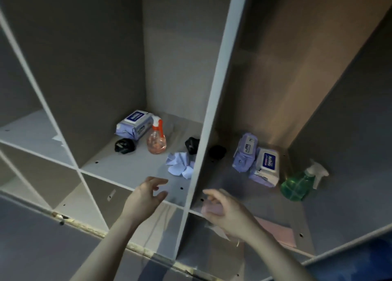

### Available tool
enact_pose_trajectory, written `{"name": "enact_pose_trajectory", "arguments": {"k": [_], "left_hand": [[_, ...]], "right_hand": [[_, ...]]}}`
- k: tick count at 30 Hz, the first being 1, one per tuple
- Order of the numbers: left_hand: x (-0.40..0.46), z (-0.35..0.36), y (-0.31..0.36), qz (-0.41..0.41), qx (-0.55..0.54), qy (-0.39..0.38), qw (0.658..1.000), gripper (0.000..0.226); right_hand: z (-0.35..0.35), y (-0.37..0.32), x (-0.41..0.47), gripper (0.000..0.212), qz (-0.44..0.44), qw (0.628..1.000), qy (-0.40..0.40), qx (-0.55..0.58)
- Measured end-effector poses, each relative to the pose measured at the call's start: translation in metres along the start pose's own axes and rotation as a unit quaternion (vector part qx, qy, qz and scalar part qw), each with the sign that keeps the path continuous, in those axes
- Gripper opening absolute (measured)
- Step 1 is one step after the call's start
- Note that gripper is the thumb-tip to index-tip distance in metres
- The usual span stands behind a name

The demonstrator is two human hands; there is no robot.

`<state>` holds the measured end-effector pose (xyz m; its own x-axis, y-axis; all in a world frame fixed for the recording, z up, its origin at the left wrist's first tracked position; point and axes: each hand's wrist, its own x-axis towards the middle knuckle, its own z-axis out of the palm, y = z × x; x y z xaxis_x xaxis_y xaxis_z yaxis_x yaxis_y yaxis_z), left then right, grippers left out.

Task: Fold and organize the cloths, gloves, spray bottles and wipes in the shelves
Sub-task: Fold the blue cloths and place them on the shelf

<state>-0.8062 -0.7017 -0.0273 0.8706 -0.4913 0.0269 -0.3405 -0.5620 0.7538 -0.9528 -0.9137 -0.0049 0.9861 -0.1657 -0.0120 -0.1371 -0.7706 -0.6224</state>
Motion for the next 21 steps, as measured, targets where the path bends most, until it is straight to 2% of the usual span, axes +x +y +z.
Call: {"name": "enact_pose_trajectory", "arguments": {"k": [5,8,11,16,21], "left_hand": [[0.019,-0.046,-0.053,-0.018,0.038,0.000,0.999,0.033],[0.032,-0.071,-0.085,-0.027,0.070,-0.042,0.996,0.041],[0.051,-0.092,-0.114,-0.012,0.140,-0.102,0.985,0.053],[0.094,-0.104,-0.144,0.008,0.284,-0.213,0.935,0.065],[0.117,-0.104,-0.180,-0.014,0.398,-0.319,0.860,0.060]], "right_hand": [[0.046,-0.050,0.049,0.050,-0.034,0.998,-0.036,-0.023],[0.074,-0.071,0.079,0.052,-0.028,0.998,-0.034,-0.035],[0.099,-0.080,0.108,0.061,0.014,0.998,-0.037,-0.049],[0.128,-0.079,0.132,0.077,0.145,0.986,-0.055,-0.058],[0.123,-0.075,0.154,0.081,0.220,0.970,-0.047,-0.089]]}}
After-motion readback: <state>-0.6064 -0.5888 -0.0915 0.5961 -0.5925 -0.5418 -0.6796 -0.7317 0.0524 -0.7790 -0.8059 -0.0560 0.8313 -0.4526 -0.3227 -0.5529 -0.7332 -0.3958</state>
